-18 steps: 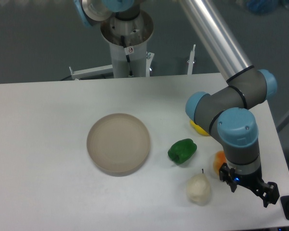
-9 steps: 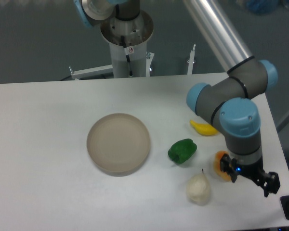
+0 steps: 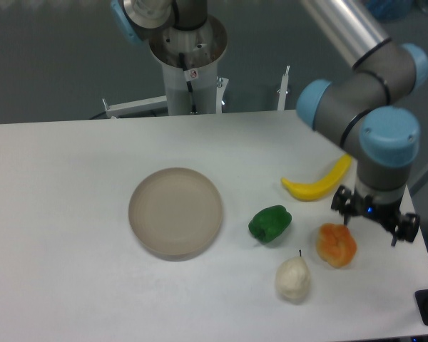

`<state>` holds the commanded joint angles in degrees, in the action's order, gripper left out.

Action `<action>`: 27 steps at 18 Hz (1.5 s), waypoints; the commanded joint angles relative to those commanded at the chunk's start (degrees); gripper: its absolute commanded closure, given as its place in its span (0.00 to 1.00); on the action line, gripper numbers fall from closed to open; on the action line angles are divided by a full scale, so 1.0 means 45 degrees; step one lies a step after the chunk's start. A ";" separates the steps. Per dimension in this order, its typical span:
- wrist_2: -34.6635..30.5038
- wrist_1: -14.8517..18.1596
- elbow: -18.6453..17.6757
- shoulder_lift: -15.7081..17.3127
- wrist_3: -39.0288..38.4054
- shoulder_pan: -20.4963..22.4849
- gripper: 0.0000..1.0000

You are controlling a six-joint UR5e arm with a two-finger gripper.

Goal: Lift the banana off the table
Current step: 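Move the open gripper over the yellow banana, then lower the gripper onto the banana and close on it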

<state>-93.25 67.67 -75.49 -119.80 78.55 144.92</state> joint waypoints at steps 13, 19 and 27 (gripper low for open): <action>0.0000 -0.0835 -0.3340 0.0803 0.2621 0.1194 0.00; 0.0020 -0.2401 -0.4493 0.0744 0.2817 0.1233 0.00; -0.0039 -0.3417 -0.5431 0.0647 0.2641 0.1214 0.00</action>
<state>-93.43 52.30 -99.93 -116.89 90.44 150.38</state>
